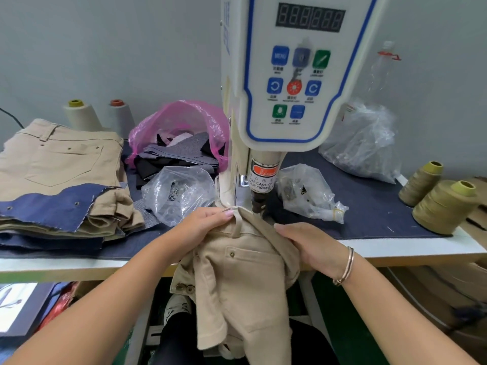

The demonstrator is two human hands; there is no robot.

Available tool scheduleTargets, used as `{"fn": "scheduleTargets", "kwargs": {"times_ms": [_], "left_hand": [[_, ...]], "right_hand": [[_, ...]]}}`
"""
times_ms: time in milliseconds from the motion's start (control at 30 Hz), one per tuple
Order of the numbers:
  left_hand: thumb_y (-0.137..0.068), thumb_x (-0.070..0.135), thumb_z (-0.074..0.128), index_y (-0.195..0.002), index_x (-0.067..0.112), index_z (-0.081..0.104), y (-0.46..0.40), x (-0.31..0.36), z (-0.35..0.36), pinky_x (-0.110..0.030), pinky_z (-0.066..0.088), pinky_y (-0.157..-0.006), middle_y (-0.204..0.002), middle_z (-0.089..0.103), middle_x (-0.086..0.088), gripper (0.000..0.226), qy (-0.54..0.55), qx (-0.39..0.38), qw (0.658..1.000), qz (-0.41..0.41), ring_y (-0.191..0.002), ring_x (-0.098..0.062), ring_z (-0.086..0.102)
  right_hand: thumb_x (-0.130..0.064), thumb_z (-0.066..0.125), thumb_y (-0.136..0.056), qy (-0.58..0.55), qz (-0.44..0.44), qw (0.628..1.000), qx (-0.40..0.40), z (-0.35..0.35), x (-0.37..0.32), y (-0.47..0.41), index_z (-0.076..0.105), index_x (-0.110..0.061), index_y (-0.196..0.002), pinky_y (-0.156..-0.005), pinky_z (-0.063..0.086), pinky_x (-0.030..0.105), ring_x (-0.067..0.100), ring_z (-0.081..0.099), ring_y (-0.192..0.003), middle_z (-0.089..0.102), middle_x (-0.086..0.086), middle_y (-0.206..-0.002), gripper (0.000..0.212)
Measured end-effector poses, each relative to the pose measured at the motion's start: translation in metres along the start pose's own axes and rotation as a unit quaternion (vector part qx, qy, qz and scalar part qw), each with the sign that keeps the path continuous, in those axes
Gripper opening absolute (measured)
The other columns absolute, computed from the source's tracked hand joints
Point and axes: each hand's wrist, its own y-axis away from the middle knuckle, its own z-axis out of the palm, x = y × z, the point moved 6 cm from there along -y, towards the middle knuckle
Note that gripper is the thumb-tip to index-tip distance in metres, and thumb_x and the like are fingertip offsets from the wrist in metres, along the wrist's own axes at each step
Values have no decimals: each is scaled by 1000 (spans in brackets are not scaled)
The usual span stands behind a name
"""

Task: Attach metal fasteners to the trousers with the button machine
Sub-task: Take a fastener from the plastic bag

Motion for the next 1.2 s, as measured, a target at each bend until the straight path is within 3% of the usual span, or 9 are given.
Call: {"fn": "scheduleTargets", "kwargs": {"times_ms": [100, 167, 267, 400, 533, 700, 833, 967, 1200], "left_hand": [[-78, 53, 58, -74, -10, 51, 2, 6, -17, -30, 29, -61, -69, 42, -9, 64, -74, 57, 993, 68, -66, -19, 38], [-83, 47, 55, -66, -5, 47, 2, 4, -27, -25, 27, -58, -62, 38, 0, 55, -158, 116, 976, 100, -59, -12, 36], [-94, 30, 56, -58, 13, 39, 3, -4, -33, -22, 23, -53, -52, 32, 13, 44, -238, 179, 946, 129, -51, -3, 31], [-95, 20, 55, -61, 13, 45, 2, -10, -35, -20, 28, -53, -54, 40, 10, 37, -276, 211, 927, 143, -53, -4, 39], [-95, 24, 55, -63, 20, 50, 4, -11, -33, -22, 32, -56, -56, 48, 7, 32, -316, 210, 915, 135, -55, -6, 44], [-95, 26, 54, -64, 24, 50, 1, -10, -32, -26, 35, -58, -58, 52, 6, 31, -339, 206, 909, 126, -58, -10, 49], [-95, 31, 53, -68, 19, 53, 1, -13, -32, -27, 37, -57, -58, 54, 6, 30, -355, 206, 905, 112, -58, -9, 50], [-96, 33, 52, -70, 15, 53, -1, -12, -31, -32, 38, -58, -58, 54, 4, 31, -375, 212, 896, 109, -59, -12, 50], [-96, 35, 51, -69, 15, 53, -1, -13, -31, -30, 37, -56, -58, 54, 4, 33, -380, 212, 894, 107, -58, -10, 50]], "right_hand": [[-20, 51, -96, 100, -74, 989, 74, -20, -27, 9, 71, -12, -92, -63, 53, 19, 14, 66, -71, 73, 2, -78, 22], [-20, 52, -95, 140, -137, 960, 199, -49, -50, 15, 71, -16, -87, -56, 50, 15, 11, 63, -65, 71, -3, -70, 21], [-27, 54, -92, 408, -167, 827, 350, -83, -78, 11, 72, -18, -83, -64, 43, 23, 15, 59, -77, 65, -2, -79, 22], [-23, 43, -96, 688, -59, 667, 279, -81, -82, -24, 70, -26, -105, -82, 42, 34, 29, 58, -97, 65, 7, -105, 28], [-19, 40, -95, 770, 27, 592, 237, -74, -77, -47, 65, -27, -112, -87, 35, 32, 26, 57, -106, 64, 5, -114, 31], [-21, 43, -96, 736, 96, 626, 238, -74, -74, -62, 57, -18, -125, -96, 44, 40, 33, 54, -116, 57, 10, -126, 33], [-21, 44, -94, 682, -13, 675, 280, -87, -84, -52, 68, -16, -106, -70, 41, 31, 32, 58, -92, 64, 16, -107, 28], [-21, 53, -90, 682, -37, 688, 244, -103, -87, -39, 74, -28, -100, -81, 47, 30, 27, 60, -96, 68, 6, -107, 24], [-26, 51, -92, 738, -31, 646, 193, -98, -74, -42, 68, -32, -114, -82, 45, 28, 30, 60, -101, 65, 7, -113, 28]]}}
